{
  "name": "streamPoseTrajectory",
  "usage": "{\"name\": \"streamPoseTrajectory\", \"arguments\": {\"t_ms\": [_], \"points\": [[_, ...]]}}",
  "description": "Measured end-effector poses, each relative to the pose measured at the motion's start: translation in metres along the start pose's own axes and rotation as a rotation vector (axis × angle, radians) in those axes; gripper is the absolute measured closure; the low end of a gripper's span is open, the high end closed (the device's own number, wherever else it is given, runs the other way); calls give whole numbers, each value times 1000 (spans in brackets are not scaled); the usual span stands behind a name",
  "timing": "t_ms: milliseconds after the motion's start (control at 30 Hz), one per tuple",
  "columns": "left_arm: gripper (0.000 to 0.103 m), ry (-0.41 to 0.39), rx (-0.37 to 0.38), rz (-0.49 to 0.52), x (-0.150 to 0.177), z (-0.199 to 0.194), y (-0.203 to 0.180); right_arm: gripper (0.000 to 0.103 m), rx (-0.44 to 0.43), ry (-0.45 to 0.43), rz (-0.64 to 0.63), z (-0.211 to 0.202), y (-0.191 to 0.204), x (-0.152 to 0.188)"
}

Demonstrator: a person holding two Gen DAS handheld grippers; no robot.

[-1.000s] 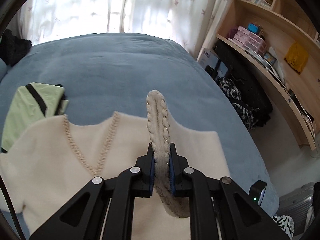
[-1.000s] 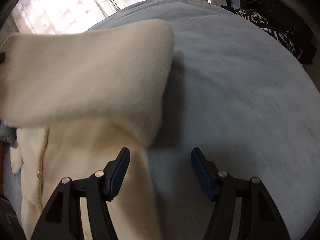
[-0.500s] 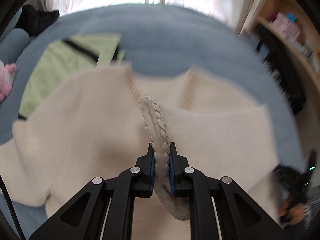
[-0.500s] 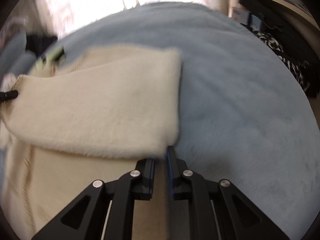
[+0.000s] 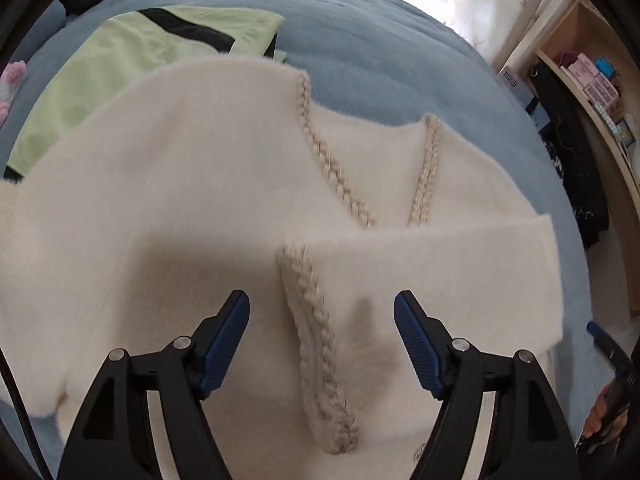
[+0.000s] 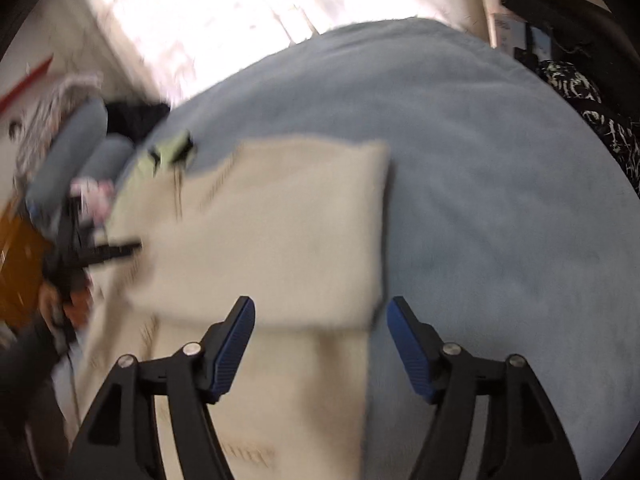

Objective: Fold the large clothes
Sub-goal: 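Lay the sleeve across the cardigan front with the left tool while the right tool holds the fold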

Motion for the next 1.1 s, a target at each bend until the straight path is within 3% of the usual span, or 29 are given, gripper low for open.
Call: {"name": "streamPoseTrajectory", "arguments": {"t_ms": [200, 267, 300, 333, 367, 400, 433, 467, 533, 633, 700, 800, 900, 967, 1033, 1100], "points": [[30, 52, -44, 13, -7, 24, -6, 34, 54, 13, 110, 59, -17, -59], [43, 28, -44, 22, -10, 24, -9, 34, 76, 37, 155, 84, -23, -71], [64, 25, -46, 27, -11, 23, -10, 34, 71, 57, 179, 96, -28, -77], [78, 28, -60, 29, -12, 24, -10, 34, 75, 75, 200, 107, -33, -80], [85, 25, -84, 28, -15, 25, -10, 36, 86, 82, 211, 115, -36, -80], [88, 16, -86, 27, -16, 24, -10, 49, 99, 88, 213, 121, -40, -81], [90, 3, -78, 24, -17, 21, -7, 73, 109, 101, 214, 127, -42, -80], [91, -10, -80, 30, -19, 18, -6, 82, 88, 118, 212, 132, -42, -79], [93, -62, -89, 65, -23, 6, -9, 89, 109, 84, 164, 126, -36, -82], [94, -178, -121, 116, -31, -10, -18, 89, 101, -24, 104, 108, -23, -86], [94, -200, -130, 121, -34, -3, -17, 89, 101, -46, 131, 112, -33, -83], [93, -133, -173, 133, -26, 31, -7, 85, 154, 13, 154, 139, -46, -71], [89, -159, -189, 151, -21, 29, -9, 76, 188, -2, 139, 130, -41, -72], [85, -148, -179, 135, -23, 19, -9, 76, 226, -4, 118, 118, -36, -75], [78, -175, -205, 131, -25, 2, -10, 75, 289, -69, 75, 95, -21, -77], [78, -250, -247, 150, -23, -21, -19, 71, 321, -132, 33, 75, -5, -75]]}}
Point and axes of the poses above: each gripper's, at about its wrist camera, not at the fingertips, and z roughly the way its jaws point, y to its left, x to its underside, the point moved 3 cm from there along z, roughly the way its jaws point
